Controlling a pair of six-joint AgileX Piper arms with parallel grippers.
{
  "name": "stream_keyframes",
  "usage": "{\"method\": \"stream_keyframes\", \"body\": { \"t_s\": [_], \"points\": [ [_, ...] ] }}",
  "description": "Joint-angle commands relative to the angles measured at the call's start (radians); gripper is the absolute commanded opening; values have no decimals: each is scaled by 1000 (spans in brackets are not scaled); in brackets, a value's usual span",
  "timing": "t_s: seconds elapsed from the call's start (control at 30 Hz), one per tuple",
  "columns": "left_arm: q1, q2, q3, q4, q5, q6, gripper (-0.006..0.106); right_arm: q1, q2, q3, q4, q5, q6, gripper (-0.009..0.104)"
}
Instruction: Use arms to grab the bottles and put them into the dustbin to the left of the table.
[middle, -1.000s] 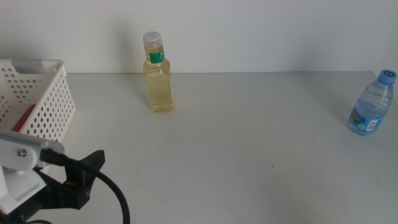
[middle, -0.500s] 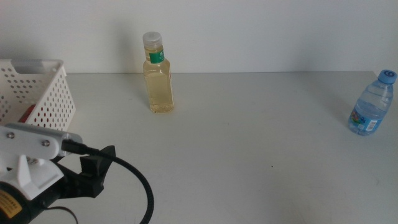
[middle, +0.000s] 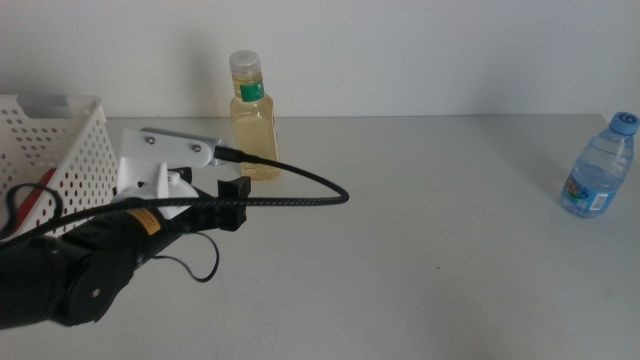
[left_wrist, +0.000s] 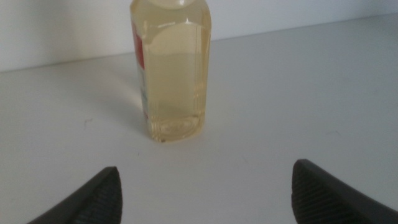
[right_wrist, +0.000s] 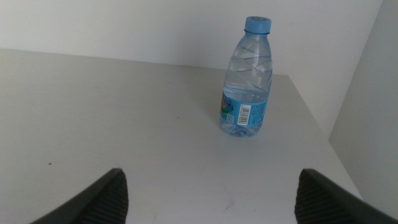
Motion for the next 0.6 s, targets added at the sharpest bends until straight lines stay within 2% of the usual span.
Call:
{"method": "stream_keyframes", "body": {
  "t_s": [0.0, 0.4, 0.57],
  "points": [
    [-4, 52, -83, 0, -133, -5, 94, -6, -22, -9, -12, -74, -5, 94],
    [-3, 314, -356, -2, -151, -4, 94, -6, -22, -9, -12, -74, -5, 94],
    [-2, 380, -435, -30, -151, 2, 94, -6, -22, -9, -12, -74, -5, 94]
  ]
}}
